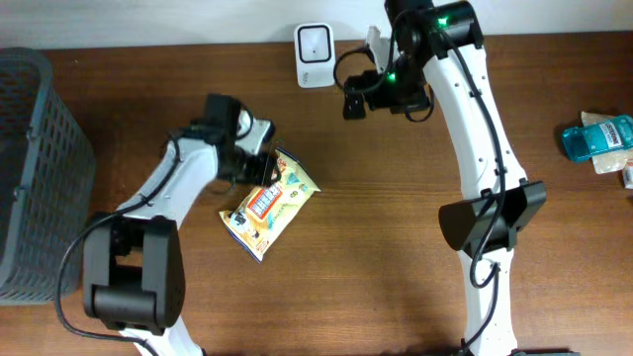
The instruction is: Scan the item barcode
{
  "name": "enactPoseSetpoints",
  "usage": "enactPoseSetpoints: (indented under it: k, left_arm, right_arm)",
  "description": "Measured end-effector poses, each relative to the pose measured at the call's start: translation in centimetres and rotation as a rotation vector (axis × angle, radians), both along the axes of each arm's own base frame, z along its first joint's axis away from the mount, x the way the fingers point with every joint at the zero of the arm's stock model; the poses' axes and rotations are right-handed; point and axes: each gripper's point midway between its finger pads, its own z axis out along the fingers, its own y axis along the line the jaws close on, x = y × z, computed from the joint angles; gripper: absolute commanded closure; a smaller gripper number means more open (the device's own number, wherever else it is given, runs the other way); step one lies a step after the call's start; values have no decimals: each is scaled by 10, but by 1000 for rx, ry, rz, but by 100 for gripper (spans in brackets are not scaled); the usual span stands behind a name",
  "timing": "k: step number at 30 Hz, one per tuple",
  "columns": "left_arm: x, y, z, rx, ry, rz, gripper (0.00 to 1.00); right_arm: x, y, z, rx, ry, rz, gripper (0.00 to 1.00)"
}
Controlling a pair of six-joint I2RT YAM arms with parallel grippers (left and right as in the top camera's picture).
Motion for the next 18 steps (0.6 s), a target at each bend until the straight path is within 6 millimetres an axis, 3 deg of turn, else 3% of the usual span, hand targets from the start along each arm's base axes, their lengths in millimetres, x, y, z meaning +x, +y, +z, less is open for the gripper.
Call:
enactPoseSetpoints:
  k: [2, 4, 6, 10, 14, 18]
  left_arm:
    - [8, -4, 24, -13, -17, -17, 22]
    - [9, -5, 47, -15, -1, -21, 1]
    - [8, -1, 62, 7, 19, 7, 1]
    - [-3, 39, 57, 205, 115, 228, 1]
    - [-7, 84, 55, 400, 136, 511, 1]
    - [-6, 102, 56, 436, 134, 614, 1]
  right_arm:
    - [-3, -1, -2, -6, 9, 17, 1]
    - [-5, -1, -9, -12, 26, 29, 10]
    - [-6, 2, -23, -21, 53, 44, 11]
    - [-9, 21, -59, -18, 96, 87, 12]
    - [-27, 62, -114, -20, 133, 184, 11]
    - [-28, 93, -150, -6, 80, 247, 11]
